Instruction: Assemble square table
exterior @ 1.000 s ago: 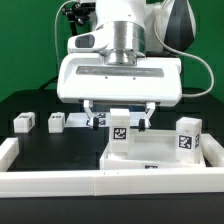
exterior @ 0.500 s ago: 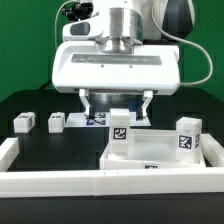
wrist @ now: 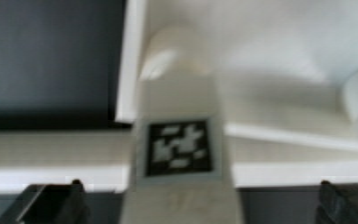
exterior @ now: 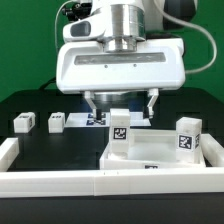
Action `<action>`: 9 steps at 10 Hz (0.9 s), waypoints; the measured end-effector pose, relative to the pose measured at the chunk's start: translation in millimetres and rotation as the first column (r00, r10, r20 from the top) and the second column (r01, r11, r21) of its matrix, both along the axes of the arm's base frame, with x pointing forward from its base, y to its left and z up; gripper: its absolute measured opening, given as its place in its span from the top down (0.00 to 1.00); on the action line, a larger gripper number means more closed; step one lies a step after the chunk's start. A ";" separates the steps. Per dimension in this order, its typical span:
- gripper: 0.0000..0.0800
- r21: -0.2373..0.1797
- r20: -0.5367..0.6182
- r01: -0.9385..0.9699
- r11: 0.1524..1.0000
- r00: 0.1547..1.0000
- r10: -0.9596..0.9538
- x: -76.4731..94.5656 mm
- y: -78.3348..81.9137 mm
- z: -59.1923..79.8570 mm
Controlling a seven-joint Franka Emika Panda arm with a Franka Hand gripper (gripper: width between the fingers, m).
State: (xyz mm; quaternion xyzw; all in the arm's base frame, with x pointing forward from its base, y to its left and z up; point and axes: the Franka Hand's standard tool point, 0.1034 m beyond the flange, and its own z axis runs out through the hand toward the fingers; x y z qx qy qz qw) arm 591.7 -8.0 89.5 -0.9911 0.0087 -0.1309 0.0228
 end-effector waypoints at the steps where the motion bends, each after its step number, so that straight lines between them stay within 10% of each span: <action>1: 0.19 0.012 -0.043 0.000 1.000 0.999 0.000 1.0 -2.0 -3.0; 9: 0.19 0.047 -0.185 -0.013 0.999 0.982 0.021 3.5 -7.5 -4.0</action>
Offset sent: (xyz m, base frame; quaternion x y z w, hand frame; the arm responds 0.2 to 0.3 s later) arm 0.0043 -0.0098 -0.0032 -0.0215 -0.0547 -0.0219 0.9980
